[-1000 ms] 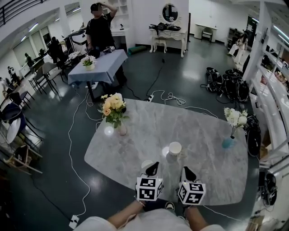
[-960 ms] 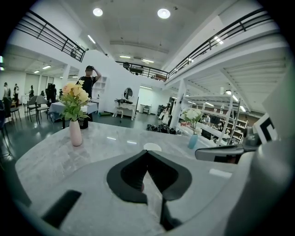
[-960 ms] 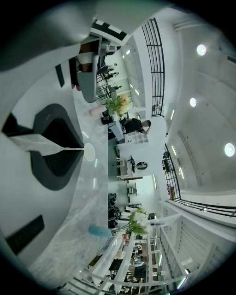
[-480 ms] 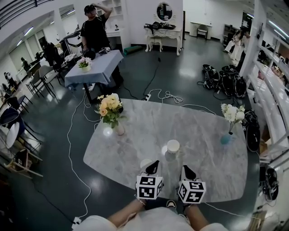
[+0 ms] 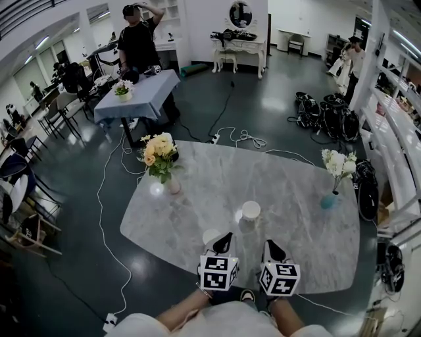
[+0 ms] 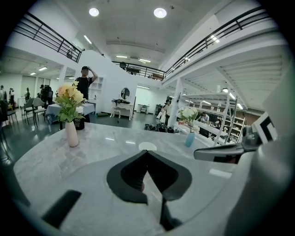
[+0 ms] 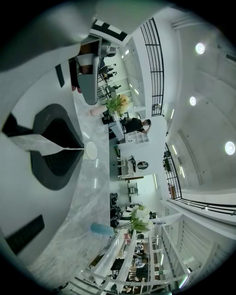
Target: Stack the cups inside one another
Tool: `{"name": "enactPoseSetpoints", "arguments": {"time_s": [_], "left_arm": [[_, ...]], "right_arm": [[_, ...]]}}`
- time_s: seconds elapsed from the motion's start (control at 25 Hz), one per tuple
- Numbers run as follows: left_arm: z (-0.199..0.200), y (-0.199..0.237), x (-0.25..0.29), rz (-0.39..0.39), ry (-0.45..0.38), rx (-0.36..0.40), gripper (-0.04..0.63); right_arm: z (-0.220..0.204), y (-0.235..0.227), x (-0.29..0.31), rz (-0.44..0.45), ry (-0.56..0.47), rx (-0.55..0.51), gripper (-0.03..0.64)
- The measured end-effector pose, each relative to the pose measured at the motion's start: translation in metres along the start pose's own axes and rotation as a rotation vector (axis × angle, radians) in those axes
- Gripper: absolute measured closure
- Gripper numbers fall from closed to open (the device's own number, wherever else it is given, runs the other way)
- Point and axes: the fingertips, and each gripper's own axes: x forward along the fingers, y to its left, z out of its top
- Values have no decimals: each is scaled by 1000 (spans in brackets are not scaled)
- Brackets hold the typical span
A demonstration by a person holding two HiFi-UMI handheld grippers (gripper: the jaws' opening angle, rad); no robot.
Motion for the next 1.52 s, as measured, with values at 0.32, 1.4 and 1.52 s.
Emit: {"name": "enactPoseSetpoints", "arguments": {"time_s": [0.32, 1.4, 1.52], "left_arm": [[-6, -1, -2, 24, 9, -1, 598], [-98, 100, -97, 422, 93, -227, 598], [-111, 103, -100, 435, 106, -259, 598]], "right_arm": [[-6, -1, 0, 28, 13, 11, 600], [-75, 126, 54, 410, 228, -128, 601], [-88, 135, 57, 433, 260, -139, 601]]}}
